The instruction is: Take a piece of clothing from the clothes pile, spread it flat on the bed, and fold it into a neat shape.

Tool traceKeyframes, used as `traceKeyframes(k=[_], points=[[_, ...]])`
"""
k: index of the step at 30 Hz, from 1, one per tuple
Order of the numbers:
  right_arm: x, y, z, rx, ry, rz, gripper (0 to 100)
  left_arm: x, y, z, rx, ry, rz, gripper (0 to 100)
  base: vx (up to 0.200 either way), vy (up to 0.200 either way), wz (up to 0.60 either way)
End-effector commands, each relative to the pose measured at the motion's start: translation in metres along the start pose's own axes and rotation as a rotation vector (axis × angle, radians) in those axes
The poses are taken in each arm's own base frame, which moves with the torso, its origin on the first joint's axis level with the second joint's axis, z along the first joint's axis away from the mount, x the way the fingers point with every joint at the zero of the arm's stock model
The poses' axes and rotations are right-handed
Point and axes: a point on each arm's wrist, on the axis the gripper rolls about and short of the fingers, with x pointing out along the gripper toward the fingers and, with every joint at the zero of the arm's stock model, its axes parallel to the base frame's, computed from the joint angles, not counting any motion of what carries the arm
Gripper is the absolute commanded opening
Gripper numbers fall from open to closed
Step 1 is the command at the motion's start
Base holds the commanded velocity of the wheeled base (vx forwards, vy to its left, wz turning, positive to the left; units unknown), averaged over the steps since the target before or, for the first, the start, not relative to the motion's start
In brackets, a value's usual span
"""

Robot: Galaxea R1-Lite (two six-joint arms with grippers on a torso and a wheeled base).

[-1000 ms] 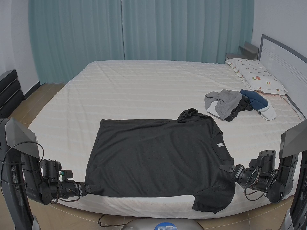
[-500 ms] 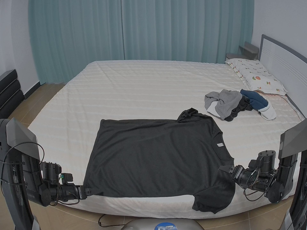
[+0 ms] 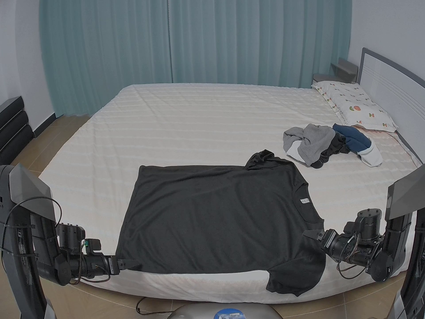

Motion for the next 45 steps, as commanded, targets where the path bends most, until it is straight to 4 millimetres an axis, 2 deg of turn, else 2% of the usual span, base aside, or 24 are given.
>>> traceKeyframes(k=[1,16,27,31,45], points=[[0.000,0.000,0.000,0.000,0.002,0.000,100,0.000,0.000,0.000,-0.002,0.001,0.000,0,0.000,0.000,0.00],[0.000,-0.001,0.000,0.002,0.000,-0.005,100,-0.011,0.004,-0.006,-0.046,0.003,0.060,0,0.000,0.000,0.00],[-0.006,0.001,0.002,-0.064,-0.022,-0.010,100,-0.014,0.001,-0.006,-0.031,-0.034,0.047,0,0.000,0.000,0.00],[0.010,-0.007,0.001,-0.089,-0.040,-0.079,100,-0.017,-0.001,-0.001,-0.111,-0.069,0.040,0,0.000,0.000,0.00],[0.025,-0.032,0.005,-0.121,-0.036,-0.152,100,-0.017,-0.002,0.002,-0.128,-0.114,0.028,0,0.000,0.000,0.00]])
